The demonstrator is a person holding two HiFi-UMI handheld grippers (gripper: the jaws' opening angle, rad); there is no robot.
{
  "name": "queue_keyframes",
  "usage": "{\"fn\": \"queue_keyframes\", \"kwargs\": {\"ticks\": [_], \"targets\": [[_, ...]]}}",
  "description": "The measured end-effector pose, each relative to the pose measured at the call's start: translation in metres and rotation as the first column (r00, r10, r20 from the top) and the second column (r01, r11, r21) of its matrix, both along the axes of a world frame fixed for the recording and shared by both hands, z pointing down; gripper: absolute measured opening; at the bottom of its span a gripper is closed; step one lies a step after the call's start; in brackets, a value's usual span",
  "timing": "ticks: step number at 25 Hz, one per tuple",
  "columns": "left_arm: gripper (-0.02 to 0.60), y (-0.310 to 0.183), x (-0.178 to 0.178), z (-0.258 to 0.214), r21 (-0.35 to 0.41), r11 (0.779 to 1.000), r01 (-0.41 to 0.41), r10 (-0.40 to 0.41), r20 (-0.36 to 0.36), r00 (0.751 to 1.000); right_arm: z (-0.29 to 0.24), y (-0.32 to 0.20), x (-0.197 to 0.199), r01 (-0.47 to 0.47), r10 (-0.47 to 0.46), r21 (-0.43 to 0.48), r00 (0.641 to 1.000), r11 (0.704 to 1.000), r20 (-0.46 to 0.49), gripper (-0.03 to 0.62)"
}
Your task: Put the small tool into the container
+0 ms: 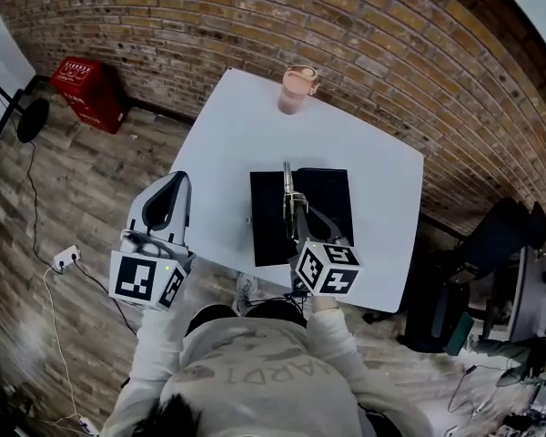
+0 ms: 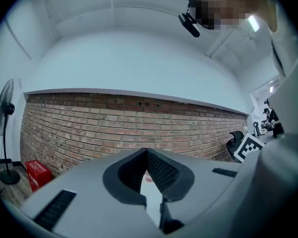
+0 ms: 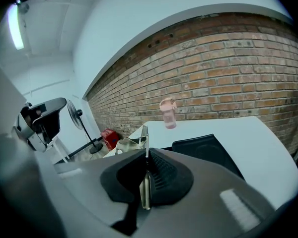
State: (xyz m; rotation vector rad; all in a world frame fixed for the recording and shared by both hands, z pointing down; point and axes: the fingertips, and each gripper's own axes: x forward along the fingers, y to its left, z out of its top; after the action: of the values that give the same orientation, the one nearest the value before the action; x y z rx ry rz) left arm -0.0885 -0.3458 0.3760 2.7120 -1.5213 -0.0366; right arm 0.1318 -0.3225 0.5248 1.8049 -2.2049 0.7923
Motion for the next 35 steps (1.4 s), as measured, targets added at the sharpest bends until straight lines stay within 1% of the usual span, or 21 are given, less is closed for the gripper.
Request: {"fn": "queue_keyframes", "kwargs": {"ticks": [8,16,23,29,35], "targets": [[0.005,-0.005,-0.003,0.008,-0.017,1.0,0.012,-0.012,0.007,1.0,0.037,-0.003,0.002,-0.017,0.016,-0.131,1.0,0.991,-0.005,0.012],[0.005,-0.011,-0.003,0.012,-0.026,0.999,0.025,-0.025,0.008,1.0,0.064,-0.006,0.005,-0.014,0.006,-0.225,0.999,0.974,-0.033,0.012],[0.005,-0.015,-0.008,0.018,-0.039,0.998,0.041,-0.04,0.011,0.999,0.081,-0.01,0.002,-0.015,-0.009,-0.276,0.996,0.961,-0.087,0.013],[0.005,-0.019,-0.014,0.02,-0.043,0.997,0.059,-0.058,0.014,0.998,0.094,-0.011,0.007,-0.049,-0.003,-0.323,0.987,0.945,-0.161,0.014],[0.005,-0.018,-0.018,0.021,-0.045,0.996,0.073,-0.072,0.017,0.997,0.102,-0.011,0.006,-0.061,-0.023,-0.352,0.973,0.934,-0.229,0.014]]}}
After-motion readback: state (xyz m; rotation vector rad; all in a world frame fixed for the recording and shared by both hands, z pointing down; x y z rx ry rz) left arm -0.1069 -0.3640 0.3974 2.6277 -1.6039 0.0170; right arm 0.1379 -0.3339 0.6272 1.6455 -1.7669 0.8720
